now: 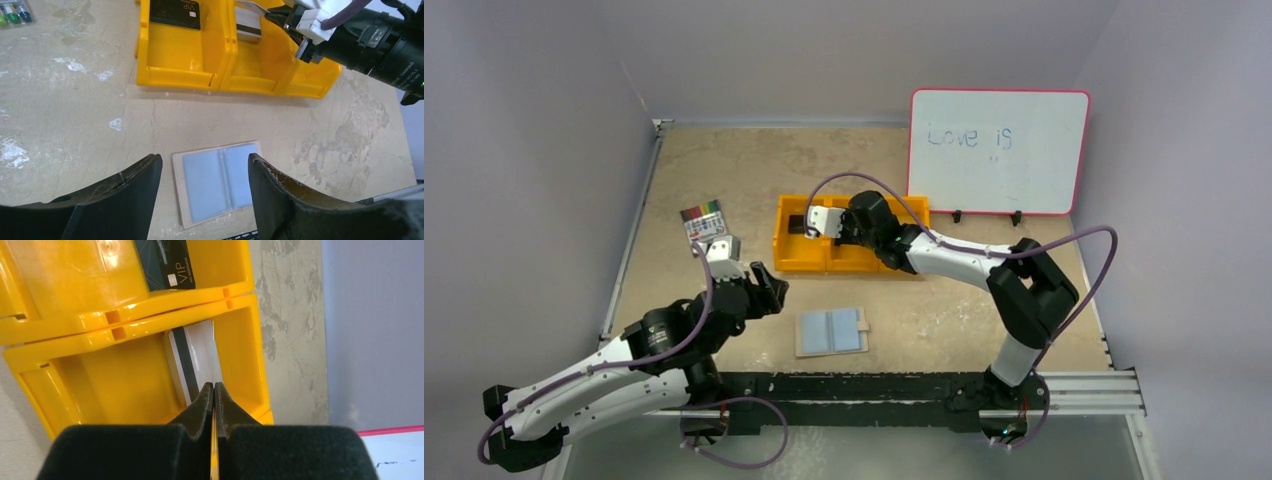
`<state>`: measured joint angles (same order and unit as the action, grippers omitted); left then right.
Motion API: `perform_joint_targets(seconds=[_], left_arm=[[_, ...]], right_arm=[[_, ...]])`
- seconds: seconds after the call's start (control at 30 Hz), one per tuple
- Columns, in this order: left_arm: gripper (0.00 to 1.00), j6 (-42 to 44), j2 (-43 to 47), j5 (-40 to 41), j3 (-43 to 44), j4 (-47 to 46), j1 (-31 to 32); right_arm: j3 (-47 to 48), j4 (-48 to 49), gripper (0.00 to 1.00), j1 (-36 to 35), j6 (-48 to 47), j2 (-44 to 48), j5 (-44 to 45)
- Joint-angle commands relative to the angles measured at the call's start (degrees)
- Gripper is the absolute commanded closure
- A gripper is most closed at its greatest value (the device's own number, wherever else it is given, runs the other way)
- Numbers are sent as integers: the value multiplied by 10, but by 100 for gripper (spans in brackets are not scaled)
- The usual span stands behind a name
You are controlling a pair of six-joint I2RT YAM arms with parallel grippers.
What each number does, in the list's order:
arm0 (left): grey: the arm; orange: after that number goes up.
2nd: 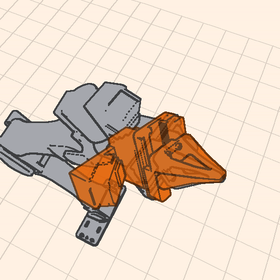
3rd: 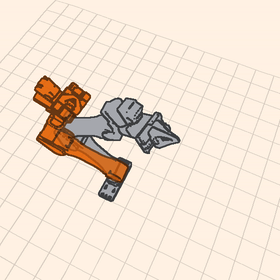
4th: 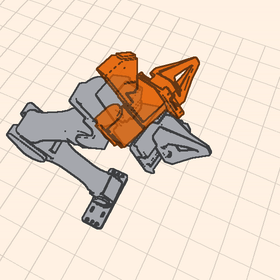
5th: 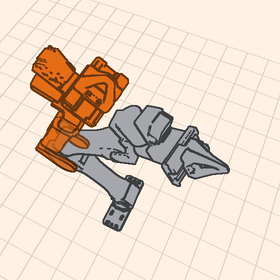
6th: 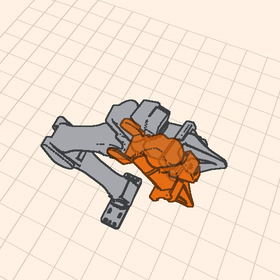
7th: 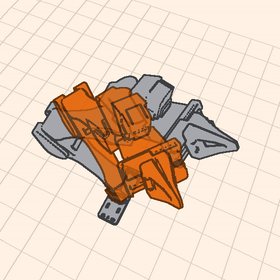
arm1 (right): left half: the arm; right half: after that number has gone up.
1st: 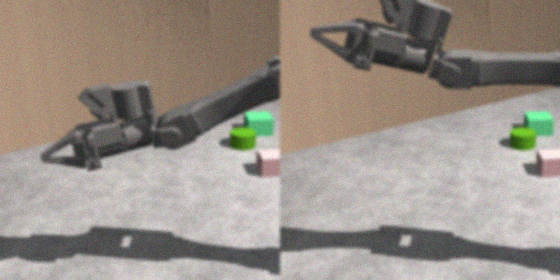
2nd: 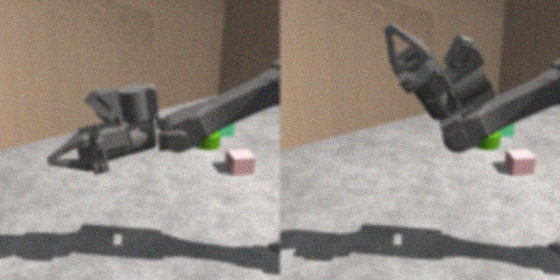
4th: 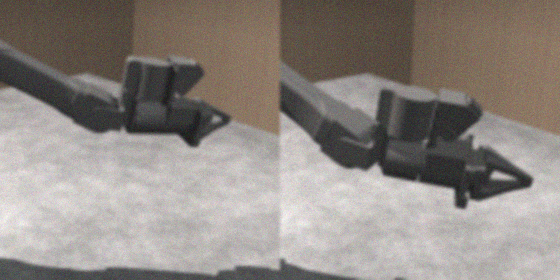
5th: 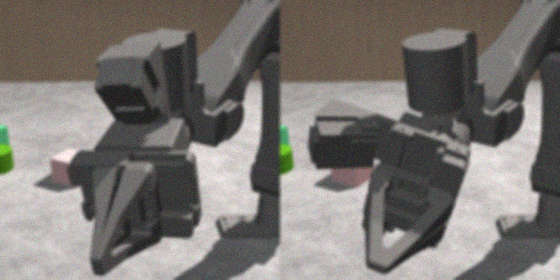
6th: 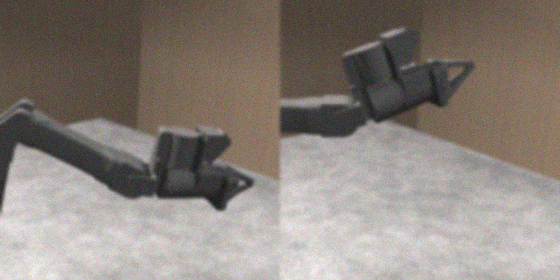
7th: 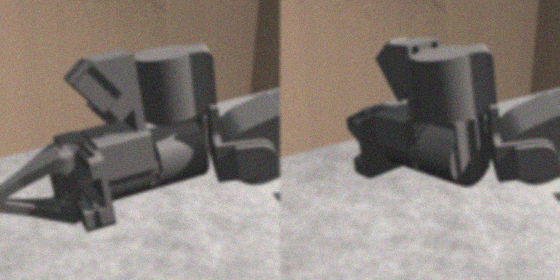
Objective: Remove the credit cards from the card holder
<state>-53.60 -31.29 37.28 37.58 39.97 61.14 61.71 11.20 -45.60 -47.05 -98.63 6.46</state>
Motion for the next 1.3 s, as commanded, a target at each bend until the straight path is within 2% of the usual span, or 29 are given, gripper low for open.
perform_joint_targets(seconds=[0.0, 0.43, 0.7, 1.07, 1.17, 1.27], left_arm=[[36, -13, 15, 25, 7, 4, -1], [36, -32, 7, 40, 5, 17, -1], [36, -43, 19, 49, 3, 24, -1], [36, -50, 20, 53, 3, 30, -1], [36, -52, 22, 55, 1, 31, -1], [36, -55, 21, 57, 1, 31, -1]], right_arm=[[28, 2, 100, 8, -21, -1, 9], [46, 34, 100, 26, -36, -60, -5], [59, 53, 99, 29, -67, -93, 19], [64, 54, 94, 38, -97, -115, 14], [70, 39, 86, 39, -100, -116, 8], [76, 21, 85, 41, -99, -112, 4]])
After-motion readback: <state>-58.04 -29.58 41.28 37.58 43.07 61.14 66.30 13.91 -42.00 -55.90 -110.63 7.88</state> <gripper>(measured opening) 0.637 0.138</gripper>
